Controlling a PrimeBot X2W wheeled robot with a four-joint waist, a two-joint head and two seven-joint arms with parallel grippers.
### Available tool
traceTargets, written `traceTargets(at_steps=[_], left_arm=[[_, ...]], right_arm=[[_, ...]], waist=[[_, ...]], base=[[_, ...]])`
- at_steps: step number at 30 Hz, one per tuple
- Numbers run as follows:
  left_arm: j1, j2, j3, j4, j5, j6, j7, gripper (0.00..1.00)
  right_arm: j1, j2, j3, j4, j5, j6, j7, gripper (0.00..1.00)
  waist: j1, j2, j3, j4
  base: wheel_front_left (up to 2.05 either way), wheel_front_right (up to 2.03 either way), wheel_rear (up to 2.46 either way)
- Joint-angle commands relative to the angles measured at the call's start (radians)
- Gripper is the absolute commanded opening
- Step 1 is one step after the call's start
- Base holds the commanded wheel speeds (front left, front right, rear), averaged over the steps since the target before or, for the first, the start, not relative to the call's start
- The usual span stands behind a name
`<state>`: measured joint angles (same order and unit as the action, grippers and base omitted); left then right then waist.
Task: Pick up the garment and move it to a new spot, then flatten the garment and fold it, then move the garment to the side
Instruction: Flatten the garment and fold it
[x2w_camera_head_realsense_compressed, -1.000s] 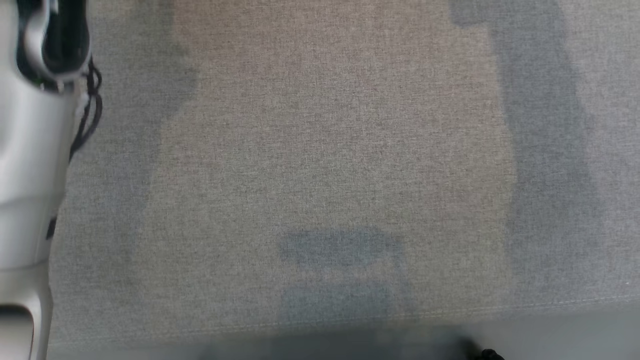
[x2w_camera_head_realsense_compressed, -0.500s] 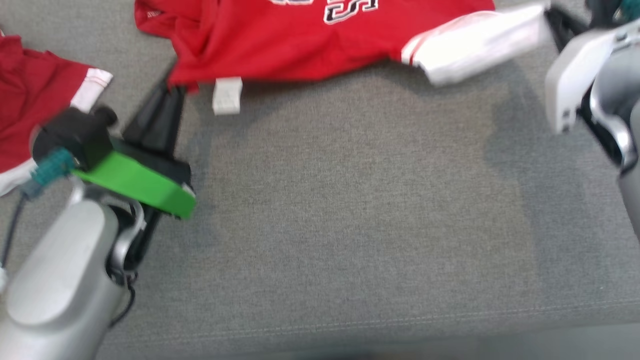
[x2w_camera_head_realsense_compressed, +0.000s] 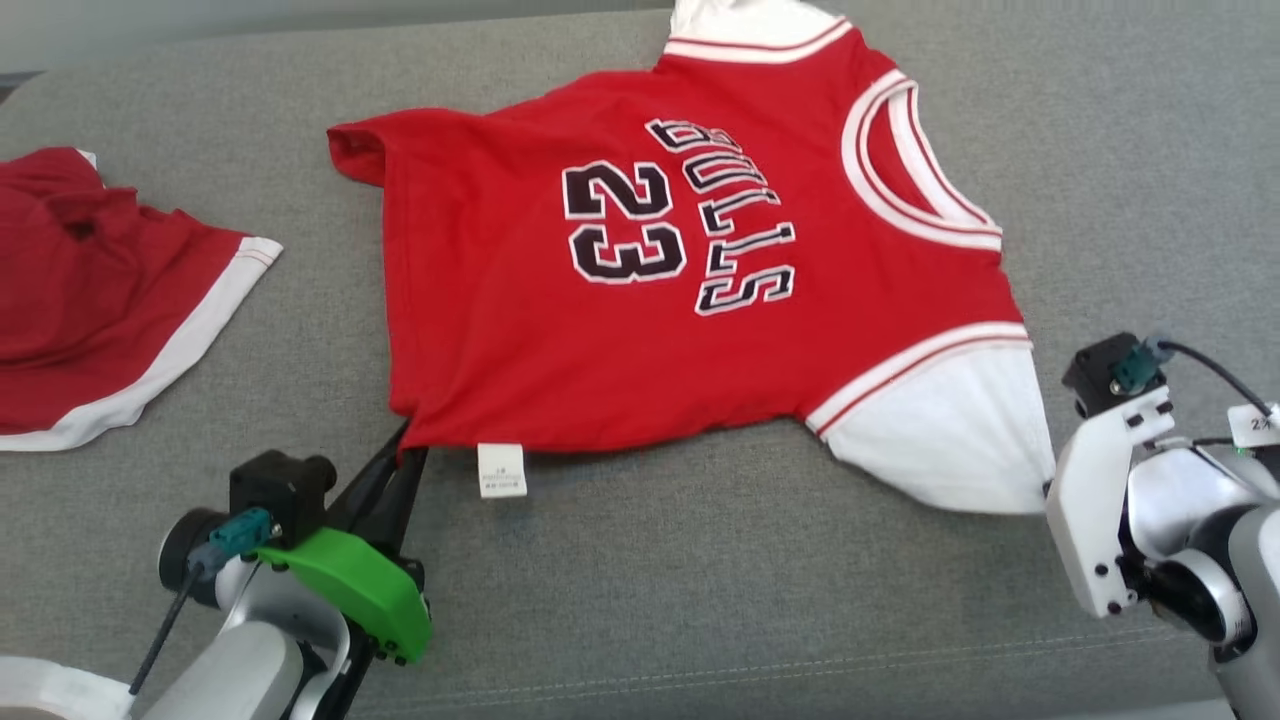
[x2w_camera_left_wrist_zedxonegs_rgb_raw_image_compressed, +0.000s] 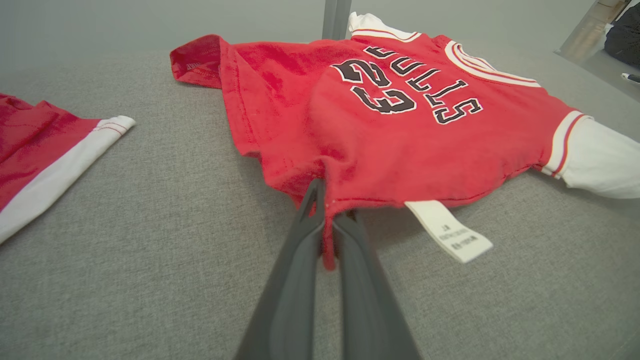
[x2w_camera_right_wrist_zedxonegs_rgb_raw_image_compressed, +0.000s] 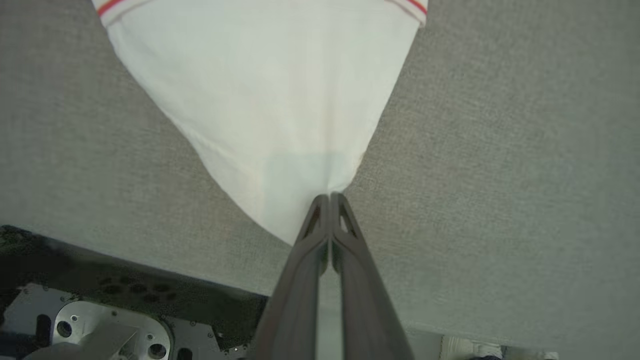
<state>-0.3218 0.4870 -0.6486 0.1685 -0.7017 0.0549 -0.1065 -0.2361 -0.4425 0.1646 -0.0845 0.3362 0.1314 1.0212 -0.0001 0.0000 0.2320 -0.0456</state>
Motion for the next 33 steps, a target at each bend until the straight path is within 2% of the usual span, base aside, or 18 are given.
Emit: traceTargets(at_steps=[1, 8, 11, 17, 24, 33], left_arm=[[0.025, 0.008, -0.001, -0.004, -0.005, 0.011, 0.002, 0.00], [0.125, 0.027, -0.028, -0.024, -0.023, 0.050, 0.047, 0.00], [0.161, 0.034, -0.038, -0.038, -0.028, 0.082, 0.079, 0.00], [0.219, 0.058, -0.057, -0.089, -0.028, 0.141, 0.142, 0.00], [0.276, 0.099, -0.076, -0.151, -0.028, 0.186, 0.208, 0.00], [0.269, 0.132, -0.075, -0.189, -0.034, 0.208, 0.257, 0.00]], right_arm=[[0.034, -0.002, -0.005, -0.009, 0.010, -0.001, 0.022, 0.00], [0.166, 0.016, -0.063, -0.045, 0.035, -0.001, 0.079, 0.00], [0.205, 0.028, -0.085, -0.050, 0.032, -0.001, 0.080, 0.00], [0.263, 0.033, -0.117, -0.074, 0.046, -0.001, 0.103, 0.00], [0.328, 0.047, -0.153, -0.112, 0.061, -0.001, 0.146, 0.00], [0.320, 0.060, -0.166, -0.147, 0.080, -0.001, 0.139, 0.00]], waist=[[0.0001, 0.0000, -0.049, -0.009], [0.0001, 0.0000, -0.108, -0.014], [0.0001, 0.0000, -0.123, -0.013], [0.0001, 0.0000, -0.135, -0.002], [0.0001, 0.0000, -0.135, 0.015], [0.0001, 0.0000, -0.121, 0.027]], base=[[0.00, 0.00, 0.00], [0.00, 0.00, 0.00], [0.00, 0.00, 0.00], [0.00, 0.00, 0.00], [0.00, 0.00, 0.00], [0.00, 0.00, 0.00]])
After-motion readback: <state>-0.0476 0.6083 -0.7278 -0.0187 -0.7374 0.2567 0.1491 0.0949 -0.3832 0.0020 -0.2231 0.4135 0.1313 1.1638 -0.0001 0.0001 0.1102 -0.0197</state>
